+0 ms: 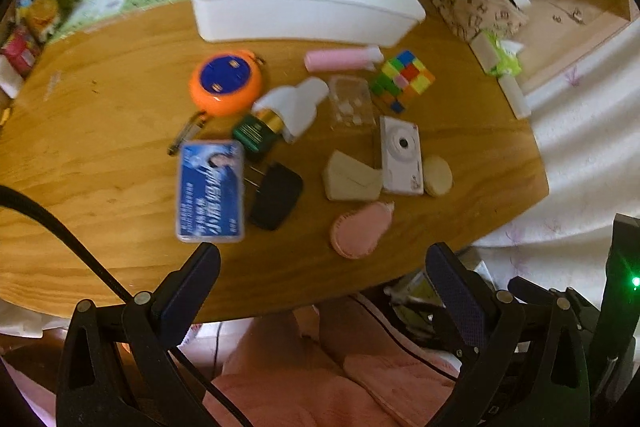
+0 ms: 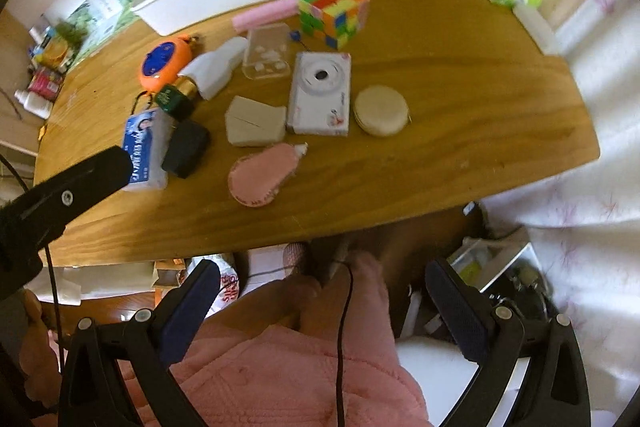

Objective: Organize rigid objects
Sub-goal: 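Move both tools toward the cluster of items on the desk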

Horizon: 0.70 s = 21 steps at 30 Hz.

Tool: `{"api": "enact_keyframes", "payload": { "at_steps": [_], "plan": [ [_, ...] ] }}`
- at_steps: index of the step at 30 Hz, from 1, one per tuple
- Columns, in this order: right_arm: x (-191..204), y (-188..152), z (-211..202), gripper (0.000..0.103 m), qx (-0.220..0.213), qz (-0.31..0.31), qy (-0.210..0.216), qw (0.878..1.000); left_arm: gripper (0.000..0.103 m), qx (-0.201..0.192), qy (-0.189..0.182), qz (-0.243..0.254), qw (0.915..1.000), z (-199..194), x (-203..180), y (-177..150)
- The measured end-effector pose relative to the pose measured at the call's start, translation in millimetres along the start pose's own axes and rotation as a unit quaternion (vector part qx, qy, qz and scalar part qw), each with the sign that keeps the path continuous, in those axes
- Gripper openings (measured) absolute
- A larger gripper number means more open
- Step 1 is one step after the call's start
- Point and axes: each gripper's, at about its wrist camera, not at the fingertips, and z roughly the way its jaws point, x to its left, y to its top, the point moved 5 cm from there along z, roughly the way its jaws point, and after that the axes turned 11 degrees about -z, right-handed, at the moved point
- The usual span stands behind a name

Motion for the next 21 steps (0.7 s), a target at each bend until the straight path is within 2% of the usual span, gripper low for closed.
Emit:
{"api": "enact_keyframes", "payload": {
  "at_steps": [6,12,21],
  "plan": [
    [-17.0,9.5,19.5,0.101,0.023,0.008,-0.005,1.0,0.102,0.05,-0.001,-0.009,0.9987,28.6,-6.7,-0.9],
    [-35.4,30.1,40.0,0.101,0.034,-0.021,-0.02,0.999,0.102,0.09,0.009,-0.039,0.9951,63.3,-11.0,-4.4],
    [-64.5,63.6,72.7,0.101,0.054,-0.072,-0.016,0.996,0.102,0.111,0.035,-0.098,0.9884,97.1,-22.0,-4.3]
  ]
}}
